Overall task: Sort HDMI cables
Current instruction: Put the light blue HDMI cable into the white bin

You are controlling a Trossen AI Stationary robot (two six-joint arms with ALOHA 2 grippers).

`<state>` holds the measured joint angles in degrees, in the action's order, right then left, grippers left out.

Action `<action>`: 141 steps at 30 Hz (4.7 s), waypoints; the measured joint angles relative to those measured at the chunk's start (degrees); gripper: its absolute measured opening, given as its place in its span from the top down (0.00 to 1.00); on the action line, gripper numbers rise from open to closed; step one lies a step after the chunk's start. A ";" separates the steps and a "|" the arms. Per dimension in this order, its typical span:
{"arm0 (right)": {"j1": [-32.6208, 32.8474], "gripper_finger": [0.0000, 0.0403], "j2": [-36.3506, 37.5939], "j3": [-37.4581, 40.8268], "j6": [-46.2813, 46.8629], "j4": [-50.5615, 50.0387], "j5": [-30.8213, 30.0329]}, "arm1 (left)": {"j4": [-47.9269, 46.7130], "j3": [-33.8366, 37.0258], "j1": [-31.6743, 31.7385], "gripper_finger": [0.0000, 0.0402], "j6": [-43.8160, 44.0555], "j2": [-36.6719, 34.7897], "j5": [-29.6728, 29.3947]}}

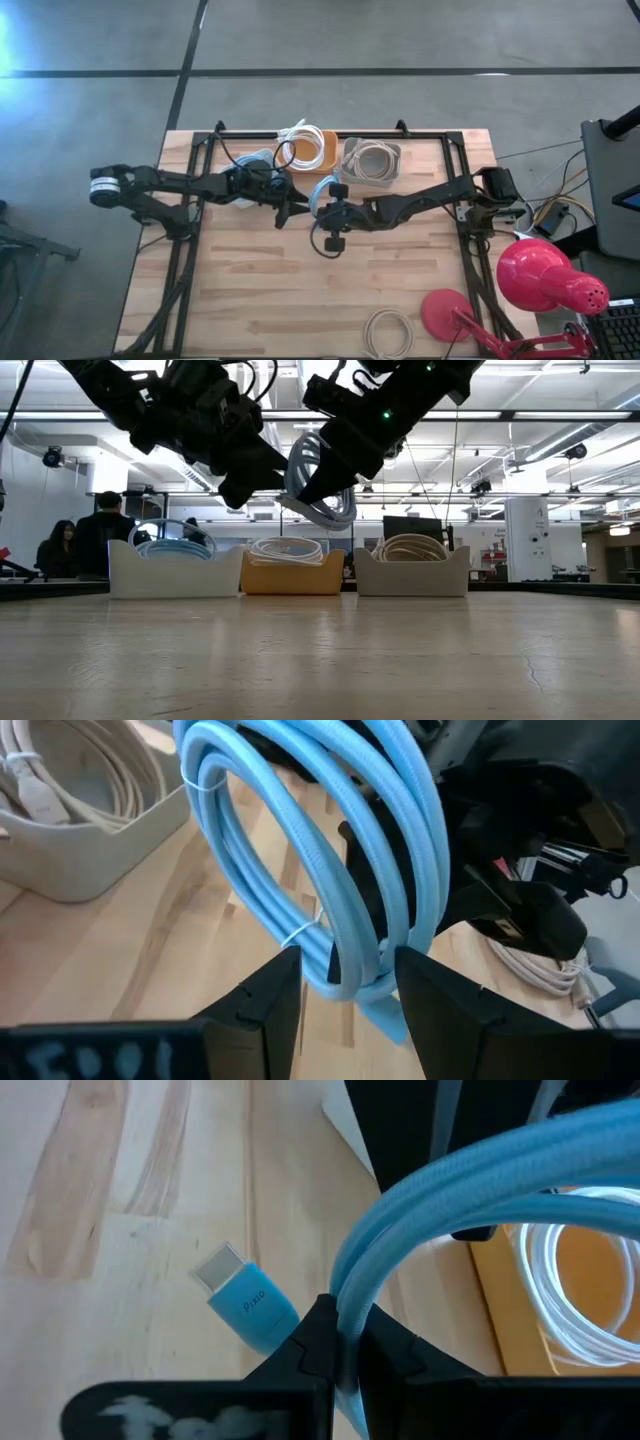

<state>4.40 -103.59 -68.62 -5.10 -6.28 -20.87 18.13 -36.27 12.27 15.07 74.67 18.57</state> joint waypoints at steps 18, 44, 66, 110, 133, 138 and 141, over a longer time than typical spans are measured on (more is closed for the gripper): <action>-0.03 0.96 5.85 -0.06 0.78 -0.19 -1.38 | 2.25 -0.09 -0.09 0.59 -0.42 -0.06 1.45; 0.32 0.96 8.48 0.59 5.00 -5.34 -1.20 | 5.65 -0.02 -0.96 0.59 -3.50 0.02 0.22; 0.72 0.96 8.61 1.68 2.13 -0.90 3.20 | 7.59 0.07 -0.99 0.59 -4.50 0.02 1.31; 0.95 0.96 7.03 2.05 1.81 5.09 7.68 | 15.10 -0.04 -2.17 0.59 -3.89 0.04 1.53; 0.96 0.96 7.21 2.27 1.37 6.24 7.38 | 18.57 0.02 -2.93 0.59 -6.45 0.06 4.40; 0.90 0.96 7.19 2.27 1.46 6.53 7.18 | 18.18 0.03 -2.99 0.62 -6.12 0.07 1.99; 0.86 0.94 7.10 2.31 1.26 6.90 7.11 | 17.81 0.02 -2.99 0.68 -6.09 0.07 0.39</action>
<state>5.27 -96.49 -66.31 -3.84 0.62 -13.76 35.95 -36.25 9.28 8.98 74.74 18.95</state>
